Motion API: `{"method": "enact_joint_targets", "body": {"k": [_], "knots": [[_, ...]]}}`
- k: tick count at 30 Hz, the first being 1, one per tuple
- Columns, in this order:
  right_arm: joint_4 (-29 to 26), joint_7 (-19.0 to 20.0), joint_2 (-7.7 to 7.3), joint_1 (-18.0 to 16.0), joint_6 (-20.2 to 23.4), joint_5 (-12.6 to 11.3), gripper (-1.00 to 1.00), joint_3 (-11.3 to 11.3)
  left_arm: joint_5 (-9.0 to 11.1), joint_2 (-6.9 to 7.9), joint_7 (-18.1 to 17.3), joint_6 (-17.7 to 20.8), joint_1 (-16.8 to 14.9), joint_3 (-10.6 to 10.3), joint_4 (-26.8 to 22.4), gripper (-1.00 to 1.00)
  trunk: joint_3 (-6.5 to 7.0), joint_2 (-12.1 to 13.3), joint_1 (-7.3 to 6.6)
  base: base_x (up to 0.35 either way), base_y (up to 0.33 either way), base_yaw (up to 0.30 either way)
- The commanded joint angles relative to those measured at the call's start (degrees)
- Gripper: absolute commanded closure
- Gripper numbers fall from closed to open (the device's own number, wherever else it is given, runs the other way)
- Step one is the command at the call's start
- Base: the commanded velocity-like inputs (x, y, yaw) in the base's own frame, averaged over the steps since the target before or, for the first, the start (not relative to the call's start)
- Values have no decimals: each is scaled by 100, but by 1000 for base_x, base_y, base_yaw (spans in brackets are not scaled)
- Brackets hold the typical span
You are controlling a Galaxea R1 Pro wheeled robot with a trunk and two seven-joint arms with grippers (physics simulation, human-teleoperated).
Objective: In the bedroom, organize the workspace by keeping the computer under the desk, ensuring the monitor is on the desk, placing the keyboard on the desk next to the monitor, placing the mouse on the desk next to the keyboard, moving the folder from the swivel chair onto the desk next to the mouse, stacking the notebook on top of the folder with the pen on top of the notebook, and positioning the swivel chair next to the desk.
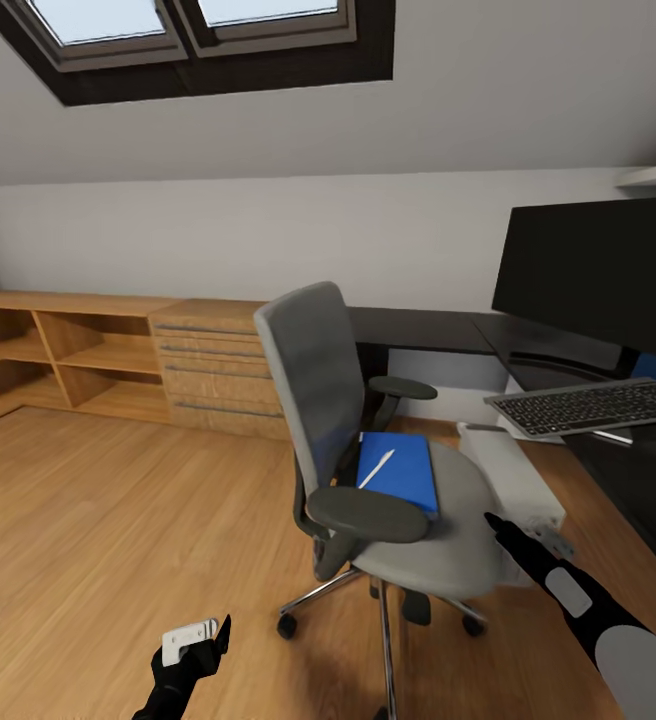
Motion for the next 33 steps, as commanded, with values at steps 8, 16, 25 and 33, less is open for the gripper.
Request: {"method": "enact_joint_targets", "body": {"k": [8,16,25,33], "knots": [[6,26,1,-2,42,-43,-100,-32,62,2,-31,-17,-4,-9,7,-100,-22,-2,-1,0,0,166],[8,26,1,0,42,-40,-100,-28,64,2,-31,-17,-4,-9,7,-100,-33,-2,-1,0,0,136],[8,26,1,-1,50,-43,-100,-32,62,2,-31,-17,-4,-9,7,-100,-34,-2,-1,0,0,100],[8,39,3,-2,46,-40,-100,-26,65,2,-31,-17,-4,-9,7,-100,-36,-2,-1,0,0,107]]}}
